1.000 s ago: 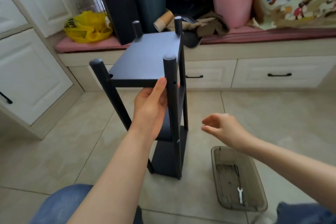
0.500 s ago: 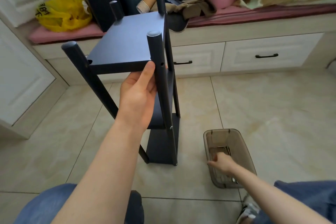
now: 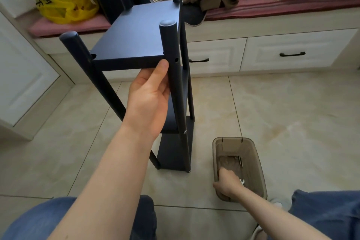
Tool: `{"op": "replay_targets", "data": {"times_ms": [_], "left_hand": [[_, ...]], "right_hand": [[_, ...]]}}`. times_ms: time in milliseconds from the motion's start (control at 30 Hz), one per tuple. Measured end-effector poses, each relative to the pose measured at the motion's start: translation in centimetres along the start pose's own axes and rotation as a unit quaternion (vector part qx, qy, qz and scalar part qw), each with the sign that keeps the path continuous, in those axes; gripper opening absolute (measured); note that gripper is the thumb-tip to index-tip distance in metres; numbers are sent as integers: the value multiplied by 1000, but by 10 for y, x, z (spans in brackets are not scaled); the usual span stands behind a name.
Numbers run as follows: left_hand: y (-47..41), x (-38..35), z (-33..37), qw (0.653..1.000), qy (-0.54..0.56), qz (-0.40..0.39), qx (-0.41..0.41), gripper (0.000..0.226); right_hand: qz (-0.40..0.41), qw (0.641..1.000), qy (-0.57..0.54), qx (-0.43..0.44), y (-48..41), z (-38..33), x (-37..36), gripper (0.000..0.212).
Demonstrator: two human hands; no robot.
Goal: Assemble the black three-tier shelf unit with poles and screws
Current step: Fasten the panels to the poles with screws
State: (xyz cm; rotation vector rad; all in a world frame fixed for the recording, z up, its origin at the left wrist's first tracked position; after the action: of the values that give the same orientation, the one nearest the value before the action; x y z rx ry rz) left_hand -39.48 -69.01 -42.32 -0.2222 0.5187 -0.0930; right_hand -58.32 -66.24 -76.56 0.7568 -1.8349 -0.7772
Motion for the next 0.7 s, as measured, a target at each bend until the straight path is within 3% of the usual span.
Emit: {"op": "replay_targets", "data": {"times_ms": [333, 400, 500, 700], "left_hand": [[0, -1, -1, 1000, 9, 19, 2, 16], [0, -2, -1, 1000, 7, 23, 1, 17], [0, -4, -4, 1000, 3, 31, 2, 18], [0, -4, -6, 1000, -3, 29, 3, 19]], "right_hand": [[-20, 996, 71, 56, 1, -36, -19, 40], [19, 996, 63, 52, -4, -34, -5, 41], [50, 996, 65, 24, -22, -17, 18, 24], [39, 997, 61, -19, -64, 25, 40, 23]]}}
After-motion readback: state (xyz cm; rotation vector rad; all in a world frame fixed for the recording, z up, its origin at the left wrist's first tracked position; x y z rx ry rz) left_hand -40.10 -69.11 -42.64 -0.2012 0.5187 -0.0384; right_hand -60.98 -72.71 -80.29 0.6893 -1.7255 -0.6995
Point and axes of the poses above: each hand's wrist, its own y-axis away from the middle knuckle, its own x-axis out of the back of the hand, z = x × y, the point moved 6 cm from there along -y, towards the middle knuckle, and after that the axes turned 14 degrees about -z, right-handed, at the moved point
